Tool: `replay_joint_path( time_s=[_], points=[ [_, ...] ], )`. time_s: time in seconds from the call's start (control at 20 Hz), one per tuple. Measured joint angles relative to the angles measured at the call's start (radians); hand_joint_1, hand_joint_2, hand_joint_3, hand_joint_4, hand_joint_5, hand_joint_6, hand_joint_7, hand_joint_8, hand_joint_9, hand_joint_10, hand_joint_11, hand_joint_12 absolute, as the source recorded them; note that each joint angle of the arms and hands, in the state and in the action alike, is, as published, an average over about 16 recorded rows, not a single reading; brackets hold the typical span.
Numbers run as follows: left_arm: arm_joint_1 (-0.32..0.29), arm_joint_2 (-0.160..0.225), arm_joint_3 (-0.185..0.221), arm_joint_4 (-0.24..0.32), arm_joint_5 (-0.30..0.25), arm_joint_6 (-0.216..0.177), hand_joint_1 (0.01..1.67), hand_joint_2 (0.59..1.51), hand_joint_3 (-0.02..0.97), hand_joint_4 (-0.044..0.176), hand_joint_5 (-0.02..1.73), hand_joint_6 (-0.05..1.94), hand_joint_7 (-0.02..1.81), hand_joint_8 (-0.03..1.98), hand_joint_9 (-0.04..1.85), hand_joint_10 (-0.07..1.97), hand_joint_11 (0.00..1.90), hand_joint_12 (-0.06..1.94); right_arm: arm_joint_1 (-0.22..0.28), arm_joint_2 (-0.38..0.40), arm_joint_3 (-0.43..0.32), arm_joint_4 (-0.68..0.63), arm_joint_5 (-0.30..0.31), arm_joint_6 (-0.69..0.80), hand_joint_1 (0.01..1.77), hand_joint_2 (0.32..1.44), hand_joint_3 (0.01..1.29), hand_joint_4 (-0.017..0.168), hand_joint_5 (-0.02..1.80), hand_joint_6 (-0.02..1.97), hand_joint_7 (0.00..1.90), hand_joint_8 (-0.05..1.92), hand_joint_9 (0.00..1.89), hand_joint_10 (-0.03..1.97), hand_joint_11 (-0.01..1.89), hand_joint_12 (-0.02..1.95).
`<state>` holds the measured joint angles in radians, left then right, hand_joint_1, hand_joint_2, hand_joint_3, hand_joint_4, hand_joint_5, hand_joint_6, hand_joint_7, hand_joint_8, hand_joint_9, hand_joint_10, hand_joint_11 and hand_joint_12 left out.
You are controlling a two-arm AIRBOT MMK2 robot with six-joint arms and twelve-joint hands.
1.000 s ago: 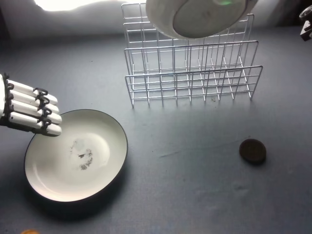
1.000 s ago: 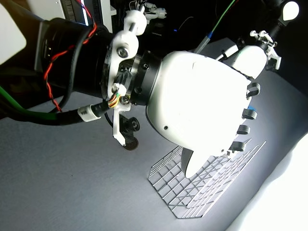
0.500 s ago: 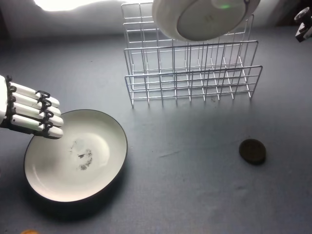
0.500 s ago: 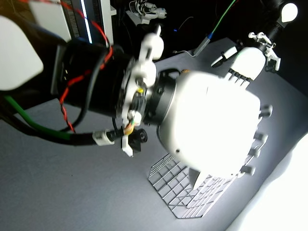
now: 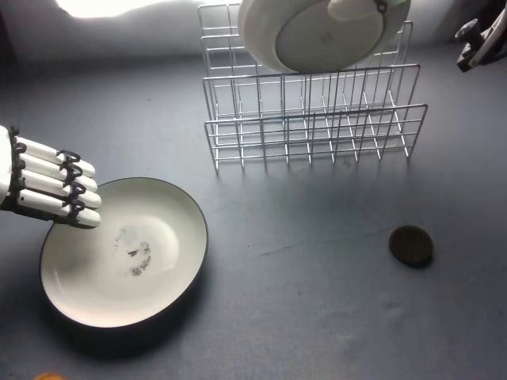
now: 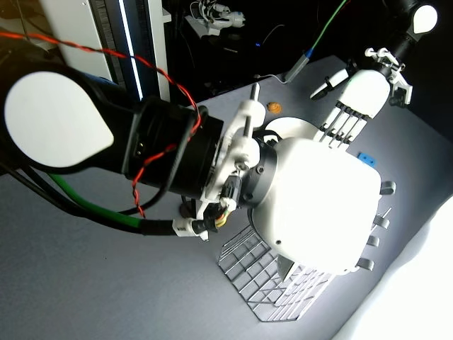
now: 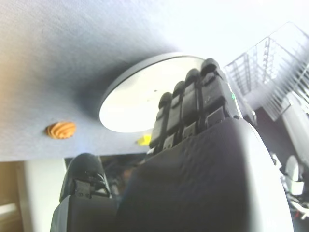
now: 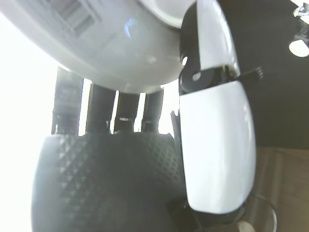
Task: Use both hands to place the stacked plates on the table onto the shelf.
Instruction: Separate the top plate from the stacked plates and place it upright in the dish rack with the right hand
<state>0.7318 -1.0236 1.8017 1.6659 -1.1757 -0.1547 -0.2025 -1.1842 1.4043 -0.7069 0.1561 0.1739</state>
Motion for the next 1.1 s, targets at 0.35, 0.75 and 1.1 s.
replay_joint_path(
  time_s=[0.35, 0.75, 1.1],
  points=[
    [0.017, -0.004, 0.007, 0.001, 0.004, 0.010, 0.01, 1.159, 0.004, 0.001, 0.02, 0.02, 0.02, 0.00, 0.02, 0.01, 0.01, -0.01, -0.032, -0.029, 0.038, 0.029, 0.008, 0.002, 1.20, 0.99, 0.01, 0.011, 0.99, 0.89, 1.09, 0.78, 1.30, 0.01, 0.88, 1.09],
    [0.027, -0.007, 0.010, 0.003, 0.007, 0.019, 0.01, 1.161, 0.004, 0.001, 0.02, 0.02, 0.02, -0.01, 0.02, 0.00, 0.01, -0.01, -0.066, -0.048, 0.058, 0.078, 0.000, -0.003, 1.21, 0.99, 0.01, 0.011, 0.97, 0.91, 1.08, 0.80, 1.28, 0.01, 0.88, 1.09],
    [0.030, -0.008, 0.010, 0.005, 0.007, 0.021, 0.02, 1.161, 0.004, 0.001, 0.02, 0.02, 0.01, -0.01, 0.01, 0.00, 0.01, -0.01, -0.089, -0.061, 0.068, 0.141, -0.024, -0.019, 1.22, 1.02, 0.01, 0.009, 0.94, 0.95, 1.06, 0.80, 1.27, 0.01, 0.87, 1.12]
  ],
)
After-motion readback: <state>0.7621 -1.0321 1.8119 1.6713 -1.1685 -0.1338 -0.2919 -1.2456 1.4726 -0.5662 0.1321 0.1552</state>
